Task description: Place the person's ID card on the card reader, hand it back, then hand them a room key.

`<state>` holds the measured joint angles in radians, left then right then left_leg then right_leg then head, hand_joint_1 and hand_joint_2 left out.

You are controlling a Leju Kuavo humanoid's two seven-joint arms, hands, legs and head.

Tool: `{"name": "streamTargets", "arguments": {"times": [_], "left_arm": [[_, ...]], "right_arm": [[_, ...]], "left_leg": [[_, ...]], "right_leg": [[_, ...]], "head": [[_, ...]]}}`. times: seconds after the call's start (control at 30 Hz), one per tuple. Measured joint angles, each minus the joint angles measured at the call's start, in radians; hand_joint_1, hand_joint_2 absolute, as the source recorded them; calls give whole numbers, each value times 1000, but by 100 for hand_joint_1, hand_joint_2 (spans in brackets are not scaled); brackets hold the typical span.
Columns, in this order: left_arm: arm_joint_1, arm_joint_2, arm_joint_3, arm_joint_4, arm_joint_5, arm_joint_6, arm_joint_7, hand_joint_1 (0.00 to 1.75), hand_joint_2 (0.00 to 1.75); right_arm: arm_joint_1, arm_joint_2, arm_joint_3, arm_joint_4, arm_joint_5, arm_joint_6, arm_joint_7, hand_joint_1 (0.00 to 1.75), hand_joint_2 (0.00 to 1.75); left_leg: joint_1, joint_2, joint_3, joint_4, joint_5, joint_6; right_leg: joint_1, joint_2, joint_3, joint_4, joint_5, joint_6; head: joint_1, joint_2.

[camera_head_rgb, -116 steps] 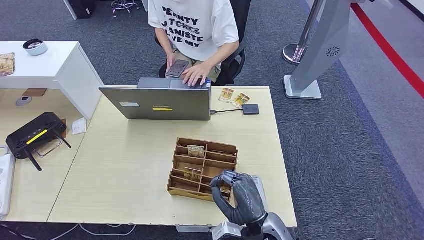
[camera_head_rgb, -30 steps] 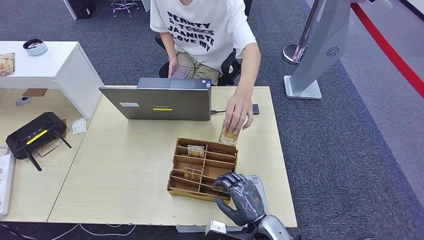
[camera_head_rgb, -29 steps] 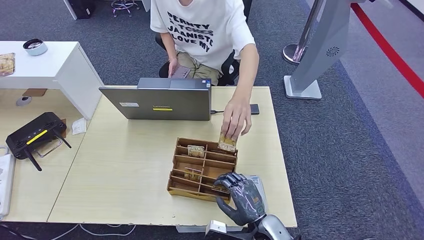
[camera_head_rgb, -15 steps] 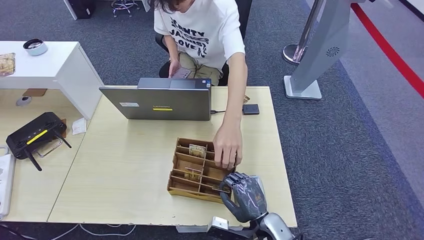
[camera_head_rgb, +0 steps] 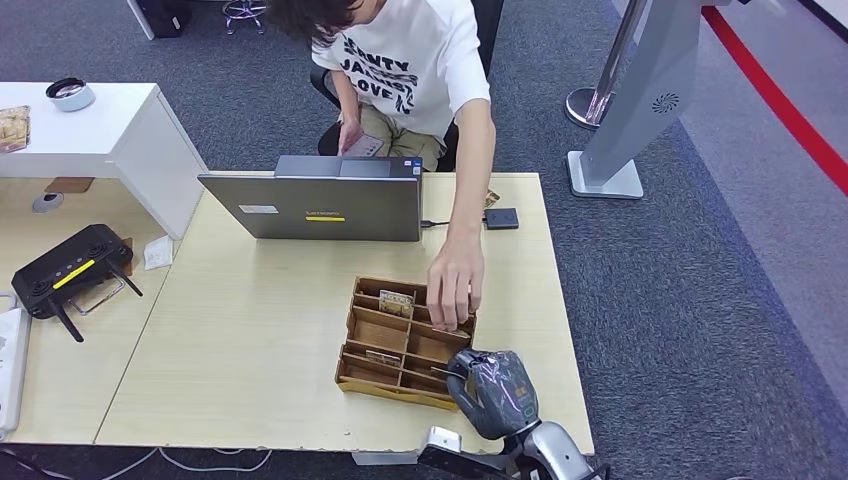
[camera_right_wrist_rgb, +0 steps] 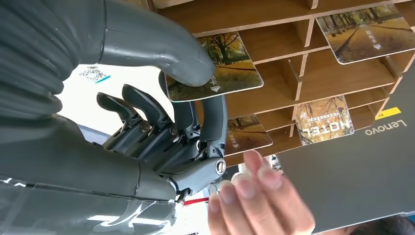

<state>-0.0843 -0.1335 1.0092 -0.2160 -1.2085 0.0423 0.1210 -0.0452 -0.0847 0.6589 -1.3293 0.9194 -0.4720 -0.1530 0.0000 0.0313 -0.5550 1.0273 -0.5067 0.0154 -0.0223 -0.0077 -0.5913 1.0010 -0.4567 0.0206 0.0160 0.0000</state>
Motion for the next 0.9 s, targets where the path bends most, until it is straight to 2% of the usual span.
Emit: {"name": "streamTargets", "arguments": {"times": [0.33, 0.6, 0.7, 0.9], "left_arm": [[0, 0, 9, 0, 2, 1, 0, 0, 0], [0, 0, 15, 0, 6, 4, -6, 0, 0], [0, 0, 15, 0, 6, 5, -6, 0, 0], [0, -1, 15, 0, 4, 5, -7, 0, 0]], "right_arm": [[1, 0, -12, -8, -12, -10, -9, 175, 175], [18, 16, -79, -126, -7, -163, -61, 175, 175], [39, 37, -130, -203, 2, -174, -114, 175, 175], [89, 113, -263, -347, -25, -176, -283, 175, 175]], "left_leg": [[0, 0, 0, 0, 0, 0], [0, 0, 0, 0, 0, 0], [0, 0, 0, 0, 0, 0], [0, 0, 0, 0, 0, 0]], "right_leg": [[0, 0, 0, 0, 0, 0], [0, 0, 0, 0, 0, 0], [0, 0, 0, 0, 0, 0], [0, 0, 0, 0, 0, 0]], "head": [[0, 0], [0, 0], [0, 0], [0, 0]]}}
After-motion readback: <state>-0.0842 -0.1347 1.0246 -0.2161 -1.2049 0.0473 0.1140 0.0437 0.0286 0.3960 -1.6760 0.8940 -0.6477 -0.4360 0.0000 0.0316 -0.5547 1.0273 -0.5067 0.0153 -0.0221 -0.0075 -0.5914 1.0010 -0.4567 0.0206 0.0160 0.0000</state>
